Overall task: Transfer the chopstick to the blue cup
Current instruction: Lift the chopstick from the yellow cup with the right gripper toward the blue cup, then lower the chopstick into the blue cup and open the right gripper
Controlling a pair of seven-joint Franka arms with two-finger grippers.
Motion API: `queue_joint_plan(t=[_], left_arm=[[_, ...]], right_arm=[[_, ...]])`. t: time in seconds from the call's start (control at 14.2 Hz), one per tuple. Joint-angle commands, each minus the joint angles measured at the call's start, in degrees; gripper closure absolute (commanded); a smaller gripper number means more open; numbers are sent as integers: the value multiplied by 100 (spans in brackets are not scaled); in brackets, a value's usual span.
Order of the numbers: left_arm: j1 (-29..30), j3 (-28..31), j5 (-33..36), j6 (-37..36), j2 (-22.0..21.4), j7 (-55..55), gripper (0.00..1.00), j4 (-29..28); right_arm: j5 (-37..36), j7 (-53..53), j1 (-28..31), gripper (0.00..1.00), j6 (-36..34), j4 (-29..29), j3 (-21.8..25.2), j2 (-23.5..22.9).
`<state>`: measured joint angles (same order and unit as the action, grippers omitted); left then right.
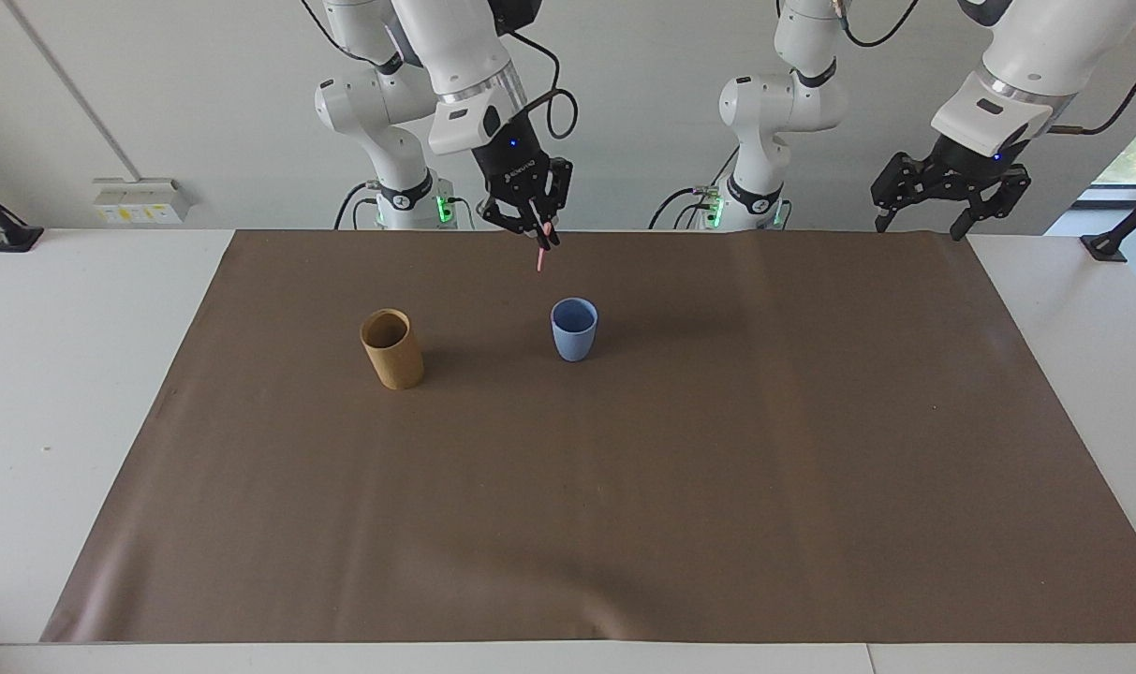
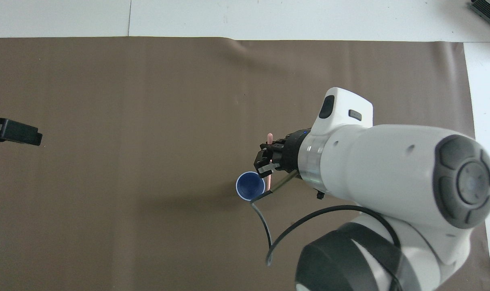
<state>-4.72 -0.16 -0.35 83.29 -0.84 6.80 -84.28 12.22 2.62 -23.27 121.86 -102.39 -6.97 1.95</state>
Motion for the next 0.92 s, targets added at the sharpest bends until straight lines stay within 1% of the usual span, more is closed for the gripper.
queue_joint_plan(t=[0.0, 0.14, 0.42, 0.56, 0.71, 0.78, 0.85], left_arm=[[59, -46, 97, -32, -100, 6, 0, -88], [68, -54, 97, -23, -100, -12, 0, -88], [68, -46, 62, 12, -118, 59, 0, -132], [68, -46, -43, 21, -118, 50, 0, -132], [68, -46, -175, 30, -118, 50, 0, -132], [68, -46, -176, 30, -118, 50, 0, -132], [68, -46, -176, 21, -109, 41, 0, -132]], right_arm=[[-456, -507, -282, 100, 442, 87, 11, -431], [-607, -552, -414, 100, 618, 35, 11, -607], [-625, -570, -424, 100, 689, -245, 11, -643], [-634, -526, -424, 99, 978, -517, 11, -634], [-634, -544, -433, 95, 1382, -781, 11, -669], [-634, -535, -433, 75, 1541, -878, 2, -695], [-634, -526, -433, 24, 1525, -888, 2, -696]])
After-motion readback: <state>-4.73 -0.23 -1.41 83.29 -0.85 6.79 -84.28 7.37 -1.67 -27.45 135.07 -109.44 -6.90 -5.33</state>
